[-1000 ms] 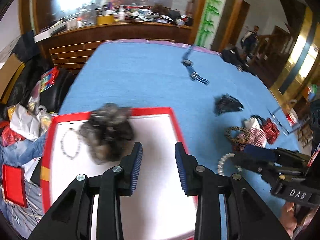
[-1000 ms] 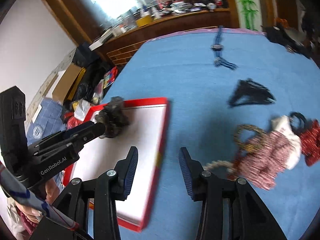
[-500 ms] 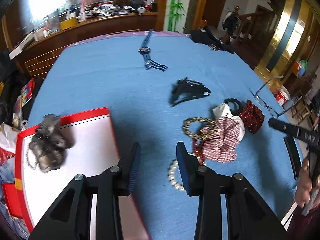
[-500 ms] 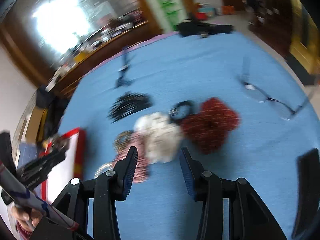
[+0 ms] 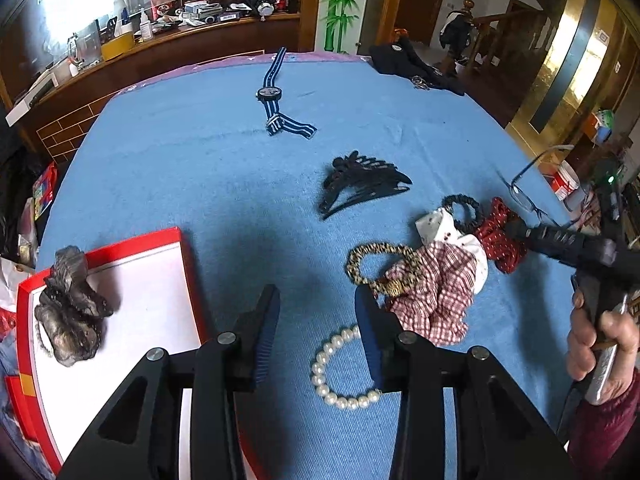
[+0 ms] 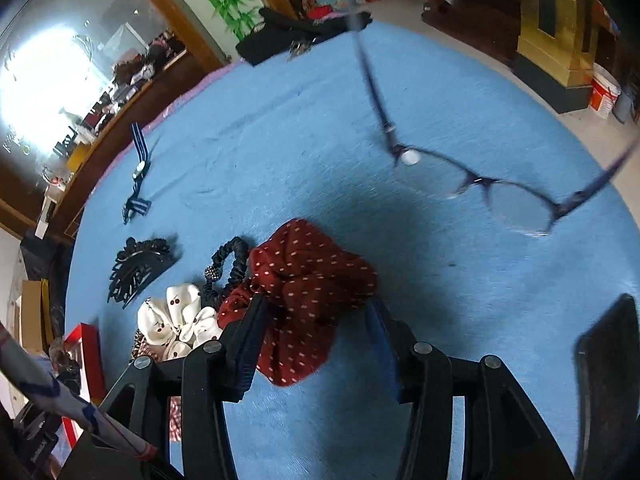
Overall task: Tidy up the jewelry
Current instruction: 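Grasp the red polka-dot scrunchie with the right tool, then grasp the black claw clip with the left tool and lift it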
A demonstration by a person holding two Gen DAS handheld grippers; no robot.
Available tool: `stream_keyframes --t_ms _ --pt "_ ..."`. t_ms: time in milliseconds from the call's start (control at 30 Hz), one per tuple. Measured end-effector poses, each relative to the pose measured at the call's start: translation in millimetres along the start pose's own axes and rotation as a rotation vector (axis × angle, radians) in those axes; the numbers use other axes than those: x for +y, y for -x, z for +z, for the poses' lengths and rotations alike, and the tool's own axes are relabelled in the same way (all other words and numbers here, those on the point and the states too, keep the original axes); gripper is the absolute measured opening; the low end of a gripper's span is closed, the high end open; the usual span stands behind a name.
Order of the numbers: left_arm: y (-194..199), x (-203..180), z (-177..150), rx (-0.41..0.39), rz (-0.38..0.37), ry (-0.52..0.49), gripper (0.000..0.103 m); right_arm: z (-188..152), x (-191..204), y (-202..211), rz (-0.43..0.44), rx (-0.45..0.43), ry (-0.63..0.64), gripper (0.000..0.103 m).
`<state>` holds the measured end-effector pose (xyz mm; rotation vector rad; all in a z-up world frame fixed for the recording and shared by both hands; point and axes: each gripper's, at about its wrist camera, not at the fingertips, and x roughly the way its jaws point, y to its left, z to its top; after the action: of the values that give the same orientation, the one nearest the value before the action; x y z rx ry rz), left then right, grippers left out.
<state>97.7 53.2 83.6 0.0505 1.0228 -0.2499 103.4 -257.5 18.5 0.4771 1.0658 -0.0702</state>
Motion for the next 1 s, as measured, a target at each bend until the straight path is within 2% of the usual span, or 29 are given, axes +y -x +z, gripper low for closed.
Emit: stream_keyframes --t_ms 33,67,133,200,300,333,433,500,633,800,1000 --pt "-2 0 3 0.000 0.003 0.001 0.039 -2 3 -4 -0.019 0.002 0.015 0.022" --pt "-4 0 7 0.000 0.007 -0.001 0.042 -3 3 -7 -0.027 0.000 0.033 0.015" --pt "-9 0 15 0.000 0.017 -0.005 0.046 -7 6 -5 -0.058 -0.055 0.074 0.010" --pt "-16 -2 28 0.000 0.025 -0.015 0.048 -10 5 3 -0.098 -0.139 0.105 0.009" --pt "-32 -8 51 0.008 0.016 -0.024 0.050 -10 1 12 -0.073 -0.209 0.128 0.009" --pt "-40 -11 60 0.016 0.010 -0.033 0.054 -10 1 14 -0.071 -0.219 0.139 0.009" --pt "-64 -21 82 0.037 0.000 -0.073 0.059 -7 -4 14 -0.030 -0.206 0.127 0.009" --pt "-82 -27 95 0.074 -0.036 -0.107 0.067 -5 -7 15 -0.025 -0.203 0.117 0.009" --pt "-105 -34 106 0.101 -0.015 -0.175 0.068 -3 -5 15 -0.001 -0.192 0.107 0.009" --pt "-123 -39 106 0.145 -0.038 -0.259 0.069 -3 -3 17 0.035 -0.192 0.097 0.009" --pt "-139 -45 103 0.160 -0.044 -0.277 0.069 -5 0 17 0.051 -0.184 0.103 0.009"
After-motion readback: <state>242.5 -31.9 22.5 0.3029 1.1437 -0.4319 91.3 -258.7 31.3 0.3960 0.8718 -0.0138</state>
